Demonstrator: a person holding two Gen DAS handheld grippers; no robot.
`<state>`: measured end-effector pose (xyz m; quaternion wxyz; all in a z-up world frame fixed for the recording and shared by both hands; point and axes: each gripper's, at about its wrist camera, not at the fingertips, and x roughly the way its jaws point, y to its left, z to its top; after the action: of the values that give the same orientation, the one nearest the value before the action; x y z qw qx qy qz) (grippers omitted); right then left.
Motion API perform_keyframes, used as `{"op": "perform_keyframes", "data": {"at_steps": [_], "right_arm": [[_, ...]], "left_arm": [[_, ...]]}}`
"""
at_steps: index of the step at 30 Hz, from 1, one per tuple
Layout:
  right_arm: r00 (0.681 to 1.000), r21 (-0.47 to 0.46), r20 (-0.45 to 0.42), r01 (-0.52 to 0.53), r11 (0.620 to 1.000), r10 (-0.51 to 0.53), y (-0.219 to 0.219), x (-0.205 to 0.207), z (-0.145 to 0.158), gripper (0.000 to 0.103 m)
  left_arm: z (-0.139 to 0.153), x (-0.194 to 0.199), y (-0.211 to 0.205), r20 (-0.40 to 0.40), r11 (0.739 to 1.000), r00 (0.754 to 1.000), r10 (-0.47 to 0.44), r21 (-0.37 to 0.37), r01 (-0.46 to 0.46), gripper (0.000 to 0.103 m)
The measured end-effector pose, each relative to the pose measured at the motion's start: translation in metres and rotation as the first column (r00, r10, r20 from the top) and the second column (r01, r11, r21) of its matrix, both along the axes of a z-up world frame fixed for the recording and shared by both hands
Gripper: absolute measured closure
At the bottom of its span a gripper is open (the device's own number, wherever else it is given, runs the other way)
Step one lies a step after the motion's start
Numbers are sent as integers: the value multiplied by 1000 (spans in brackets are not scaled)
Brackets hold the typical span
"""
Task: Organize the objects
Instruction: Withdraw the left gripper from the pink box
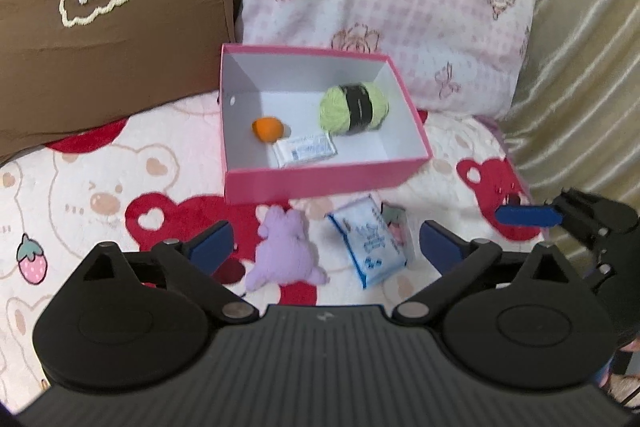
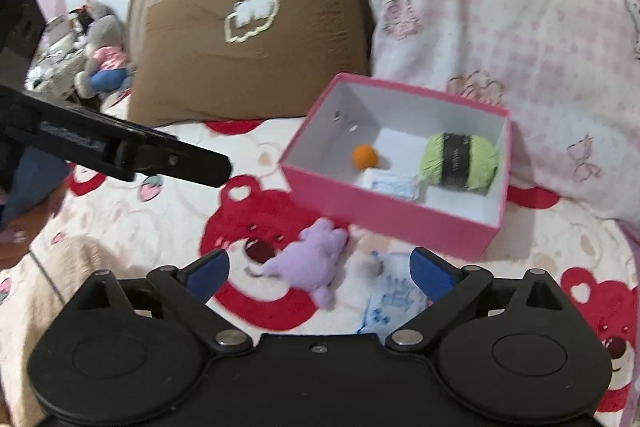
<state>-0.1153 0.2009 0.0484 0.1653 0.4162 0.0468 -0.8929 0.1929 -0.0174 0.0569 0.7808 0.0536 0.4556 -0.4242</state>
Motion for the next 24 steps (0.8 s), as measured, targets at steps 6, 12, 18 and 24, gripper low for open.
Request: {"op": "perform_keyframes", "data": {"at_steps": [6, 12, 18, 24], "right_arm": [[999, 26, 13, -32, 999, 32, -7, 18, -3, 4], [1000, 2, -9, -26, 1000, 26, -6, 31, -4, 4], [1000, 6, 15, -23, 1000, 23, -6, 36, -10, 4], [998, 14, 58, -32, 999, 31, -9, 38, -24, 3]], "left_arm": [[-16, -10, 7, -65, 998, 997, -39, 39, 42, 1], [-28, -17, 11, -84, 994, 994, -64, 86, 71, 1], [-34, -21, 15, -87, 992, 994, -71, 98, 79, 0], [-47, -24, 13, -113, 990, 990, -83, 106, 96, 0]]}}
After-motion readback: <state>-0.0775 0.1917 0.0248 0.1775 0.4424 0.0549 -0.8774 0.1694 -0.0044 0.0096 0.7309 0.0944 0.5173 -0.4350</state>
